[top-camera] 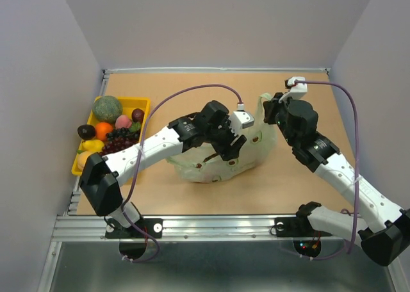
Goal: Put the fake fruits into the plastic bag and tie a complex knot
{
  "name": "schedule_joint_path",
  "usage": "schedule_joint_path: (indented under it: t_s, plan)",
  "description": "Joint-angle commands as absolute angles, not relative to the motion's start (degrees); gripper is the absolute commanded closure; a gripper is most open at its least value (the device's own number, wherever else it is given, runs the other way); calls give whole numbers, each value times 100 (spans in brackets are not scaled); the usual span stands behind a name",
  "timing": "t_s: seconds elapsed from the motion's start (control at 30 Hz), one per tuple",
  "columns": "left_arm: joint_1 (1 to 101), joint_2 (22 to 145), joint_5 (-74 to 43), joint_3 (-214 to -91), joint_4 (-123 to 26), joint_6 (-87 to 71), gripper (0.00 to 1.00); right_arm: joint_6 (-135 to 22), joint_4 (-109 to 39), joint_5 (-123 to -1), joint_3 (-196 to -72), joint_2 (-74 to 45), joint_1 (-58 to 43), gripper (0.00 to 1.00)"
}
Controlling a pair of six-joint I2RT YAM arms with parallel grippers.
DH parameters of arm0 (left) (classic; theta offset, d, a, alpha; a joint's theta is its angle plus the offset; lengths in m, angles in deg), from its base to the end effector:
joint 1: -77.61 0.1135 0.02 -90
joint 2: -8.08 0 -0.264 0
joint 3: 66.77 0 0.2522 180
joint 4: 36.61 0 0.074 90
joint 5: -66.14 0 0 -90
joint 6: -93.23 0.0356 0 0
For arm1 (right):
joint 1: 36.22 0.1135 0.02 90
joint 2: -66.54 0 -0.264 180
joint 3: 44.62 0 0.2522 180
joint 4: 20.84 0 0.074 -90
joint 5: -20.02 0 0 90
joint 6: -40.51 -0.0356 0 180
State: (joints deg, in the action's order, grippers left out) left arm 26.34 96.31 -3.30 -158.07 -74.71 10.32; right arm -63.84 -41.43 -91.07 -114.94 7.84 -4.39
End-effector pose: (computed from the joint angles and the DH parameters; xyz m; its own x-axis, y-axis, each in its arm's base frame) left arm 0.2102 -0.2821 0.3293 -0.2440 0.4890 -0.8375 0.9477 0.3034 -0.0990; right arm 0.2071 0.1135 0.3732 -0.1754 0.1633 -0.9709 -0.1513 0.9700 0.1905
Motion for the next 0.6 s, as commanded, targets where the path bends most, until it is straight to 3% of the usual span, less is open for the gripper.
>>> schedule_joint_path:
  t_s: [0.0, 0.1, 0.2, 0.23, 0.27, 0.3, 0.43, 0.57]
  plan:
    - [2470, 9509, -848, -15691, -7340, 1377, 33, -6487, -3768, -9363, -11736, 1046, -485, 99]
    - [2487, 9571, -708, -15857, -7690, 1895, 49, -6496, -3786, -9319, -11710, 1178, -485, 100]
    - [2671, 9519, -163, -16113, -7999, 2414, 79, -6435, -3882, -8987, -11666, 1362, -485, 100]
    - [2828, 9475, 160, -16226, -8086, 2563, 94, -6330, -3943, -8793, -11622, 1493, -485, 93]
    - [2891, 9466, 311, -16279, -8261, 2817, 99, -6242, -4005, -8539, -11622, 1564, -485, 86]
    - [3013, 9457, 600, -16367, -8367, 3019, 100, -6102, -4197, -8015, -11700, 1643, -485, 59]
    - [3269, 9404, 884, -16491, -8720, 3881, 100, -5750, -5004, -7096, -12148, 1688, -485, 8]
    - [3656, 9500, 1410, -16867, -9114, 4646, 100, -5003, -5376, -6429, -12430, 2099, -485, 0]
